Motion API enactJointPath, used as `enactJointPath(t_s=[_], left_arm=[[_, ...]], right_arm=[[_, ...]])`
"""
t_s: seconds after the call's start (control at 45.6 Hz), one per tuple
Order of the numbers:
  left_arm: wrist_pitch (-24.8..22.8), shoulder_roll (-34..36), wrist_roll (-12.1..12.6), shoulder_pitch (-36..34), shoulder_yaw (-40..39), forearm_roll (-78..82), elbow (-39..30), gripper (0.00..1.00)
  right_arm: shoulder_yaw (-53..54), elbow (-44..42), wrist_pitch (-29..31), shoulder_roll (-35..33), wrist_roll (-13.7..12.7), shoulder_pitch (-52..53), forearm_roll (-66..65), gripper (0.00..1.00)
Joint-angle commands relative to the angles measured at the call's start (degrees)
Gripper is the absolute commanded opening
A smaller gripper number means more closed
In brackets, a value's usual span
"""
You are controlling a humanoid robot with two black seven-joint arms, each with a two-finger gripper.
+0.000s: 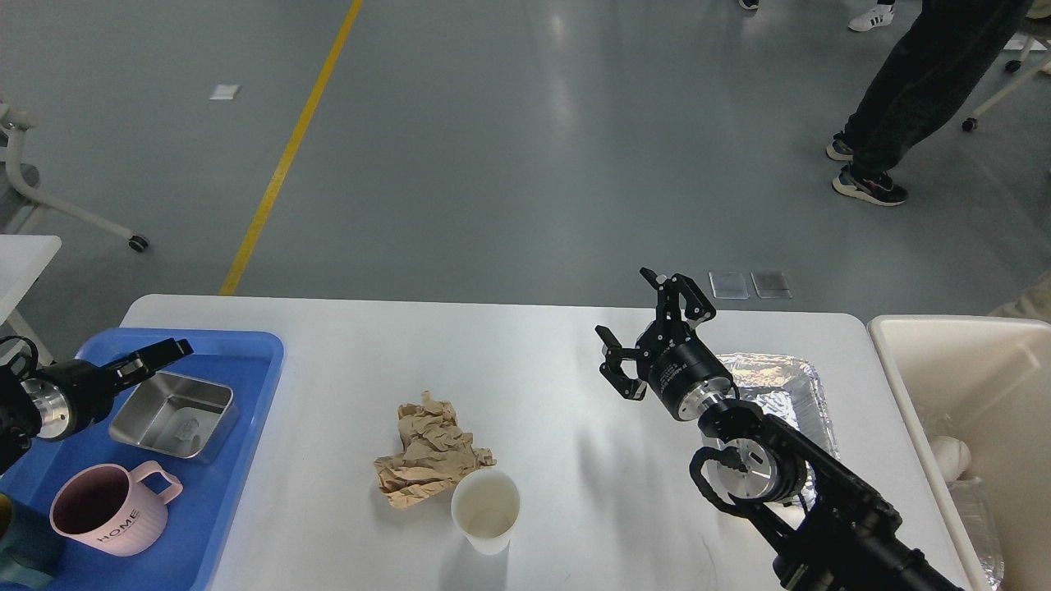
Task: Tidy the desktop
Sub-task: 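Release the steel tray and raise the left gripper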
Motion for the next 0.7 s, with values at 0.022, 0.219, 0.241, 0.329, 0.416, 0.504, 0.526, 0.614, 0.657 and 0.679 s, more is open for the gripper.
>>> enactJointPath(t_s=[0.022, 0.219, 0.241, 0.329, 0.416, 0.504, 0.526, 0.614, 0.657, 0.679], left_arm=[[-1.34, 2.51, 0.05, 0.69, -4.13, -11.85, -9.24, 0.89], [-0.64, 5.94, 0.93, 2.98, -12.21, -21.52, -23.39, 0.90], [-0.55, 6.03, 0.93, 3.33, -13.35, -22.67, -24.53, 0.90], [-0.11, 5.86, 0.84, 6.05, -20.64, -27.15, -27.27, 0.90], [-0.11, 4.37, 0.84, 8.95, -27.94, -28.83, -27.80, 0.90], [-0.46, 2.17, 0.67, 12.81, -34.70, -28.92, -29.11, 0.92], [-0.64, 1.82, 0.67, 13.78, -36.46, -28.92, -29.55, 0.92], [-1.08, 0.23, 0.58, 17.65, -42.70, -28.92, -32.71, 0.95], [-1.08, -0.47, 0.40, 19.93, -45.60, -28.92, -34.99, 0.95], [-1.08, -0.91, 0.40, 20.99, -47.01, -28.92, -36.05, 0.96]], right_arm=[[-1.17, -0.21, -0.14, -0.31, 0.00, 0.13, 0.00, 1.00], [-1.61, -0.57, -0.22, -1.28, 0.00, 0.13, -0.17, 1.00], [-1.61, -0.65, -0.22, -1.28, 0.00, 0.13, -0.17, 1.00], [-1.70, -0.74, -0.31, -1.45, 0.00, 0.22, -0.26, 1.00], [-2.66, -1.09, -0.31, -2.42, 0.00, 0.48, -0.53, 1.00], [-3.89, -1.62, -0.31, -3.82, 0.00, 0.92, -0.70, 1.00], [-3.98, -1.62, -0.31, -4.17, 0.00, 1.01, -0.53, 1.00], [-4.07, -1.62, -0.31, -5.84, 0.00, 1.36, -0.53, 1.00], [-4.07, -1.62, -0.31, -6.55, -0.09, 1.36, -0.53, 1.00], [-4.07, -1.62, -0.31, -6.90, 0.00, 1.36, -0.53, 1.00]])
